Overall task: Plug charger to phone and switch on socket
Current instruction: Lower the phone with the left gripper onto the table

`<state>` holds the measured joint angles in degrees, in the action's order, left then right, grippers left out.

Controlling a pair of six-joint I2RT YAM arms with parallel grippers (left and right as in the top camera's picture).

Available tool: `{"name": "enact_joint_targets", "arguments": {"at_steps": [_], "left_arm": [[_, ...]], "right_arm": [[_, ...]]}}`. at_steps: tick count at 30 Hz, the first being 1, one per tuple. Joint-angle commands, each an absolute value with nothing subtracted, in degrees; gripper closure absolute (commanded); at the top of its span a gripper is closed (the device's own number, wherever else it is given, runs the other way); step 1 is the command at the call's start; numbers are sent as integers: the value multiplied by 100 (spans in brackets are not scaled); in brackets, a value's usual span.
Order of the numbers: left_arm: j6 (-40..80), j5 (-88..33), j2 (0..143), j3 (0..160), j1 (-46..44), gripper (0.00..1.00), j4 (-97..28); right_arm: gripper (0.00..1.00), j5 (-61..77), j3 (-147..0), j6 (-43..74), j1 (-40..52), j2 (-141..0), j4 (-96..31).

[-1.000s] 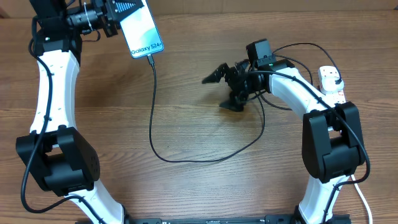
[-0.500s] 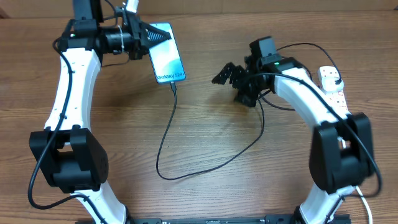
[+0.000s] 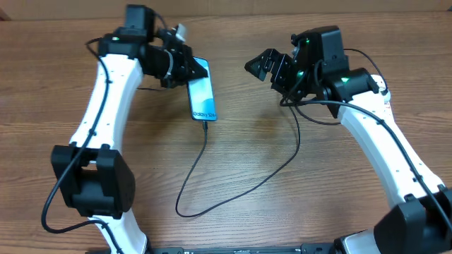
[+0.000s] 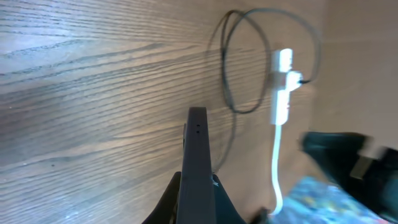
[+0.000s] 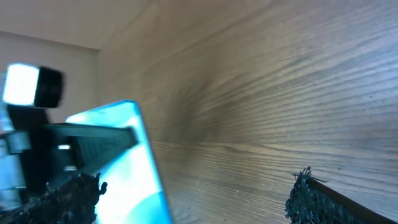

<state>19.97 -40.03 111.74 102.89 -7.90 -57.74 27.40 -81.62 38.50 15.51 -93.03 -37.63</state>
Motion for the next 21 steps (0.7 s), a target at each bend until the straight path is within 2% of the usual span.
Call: {"name": "enact_joint_targets", "arguments": {"at_steps": [1,5,10,21], "left_arm": [[2296,-3181,11034,10342,-1122,96,-5784],[2821,-2694,11069,10311,-1452,96,-5776],[3081,-2641,11384,10311,-1747,96,-5671],[3343,-2641,12280,10311,-1791,96,-5430]], "right_arm": [[0,2665,-8215,3787,1557,-9078,-3736],[0,2724,-8215,3787,1557,-9070,-3739],[0,2724,-8215,3787,1557,-9070,-3743],[0,2720,-8215,3760,1557,-9070,-3820]]}}
